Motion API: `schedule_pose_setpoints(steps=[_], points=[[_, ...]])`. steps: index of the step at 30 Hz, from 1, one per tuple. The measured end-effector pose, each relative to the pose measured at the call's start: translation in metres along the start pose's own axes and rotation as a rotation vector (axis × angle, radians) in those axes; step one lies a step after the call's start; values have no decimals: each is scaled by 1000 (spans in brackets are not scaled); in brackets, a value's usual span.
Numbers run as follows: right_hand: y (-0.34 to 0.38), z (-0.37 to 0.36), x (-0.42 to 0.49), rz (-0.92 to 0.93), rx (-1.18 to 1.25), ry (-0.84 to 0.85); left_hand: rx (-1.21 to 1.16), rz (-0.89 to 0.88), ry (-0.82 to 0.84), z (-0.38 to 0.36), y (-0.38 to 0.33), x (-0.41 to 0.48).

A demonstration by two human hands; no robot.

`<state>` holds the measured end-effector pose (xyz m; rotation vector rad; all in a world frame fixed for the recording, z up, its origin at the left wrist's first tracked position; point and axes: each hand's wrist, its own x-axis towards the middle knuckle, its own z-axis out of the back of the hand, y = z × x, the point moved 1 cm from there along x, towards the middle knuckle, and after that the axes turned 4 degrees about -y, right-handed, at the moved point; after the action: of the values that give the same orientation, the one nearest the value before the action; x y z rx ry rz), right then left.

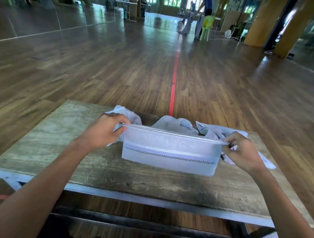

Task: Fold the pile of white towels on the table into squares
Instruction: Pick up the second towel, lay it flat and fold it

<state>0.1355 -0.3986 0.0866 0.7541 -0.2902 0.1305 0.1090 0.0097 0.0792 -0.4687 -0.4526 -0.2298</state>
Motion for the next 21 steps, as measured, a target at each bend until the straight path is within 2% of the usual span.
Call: schedule_pose_setpoints(steps=[3,5,7,10,12,14,16,21], points=[[16,13,-2,117,-70,-185,152,-127,-229,9,-7,3],[15,17,-6,147,-75,-200,159,-180,-272,12,-12,1],[4,16,-11,162,-122,-120,102,-223,-197,10,-10,-7],[-22,7,-27,158,-187,153,31,-209,91,-3,-3,-28],[-34,-1,-42,116,-242,350,48,-191,281,-19,-2,-45],[-44,-9,-56,101,-305,476,93,-183,425,-34,-3,-62],[-50,-13,-66,96,-320,503,124,-192,480,-45,-3,-76],[-57,-15,-84,132,-316,480,117,-259,406,-46,-1,-92]])
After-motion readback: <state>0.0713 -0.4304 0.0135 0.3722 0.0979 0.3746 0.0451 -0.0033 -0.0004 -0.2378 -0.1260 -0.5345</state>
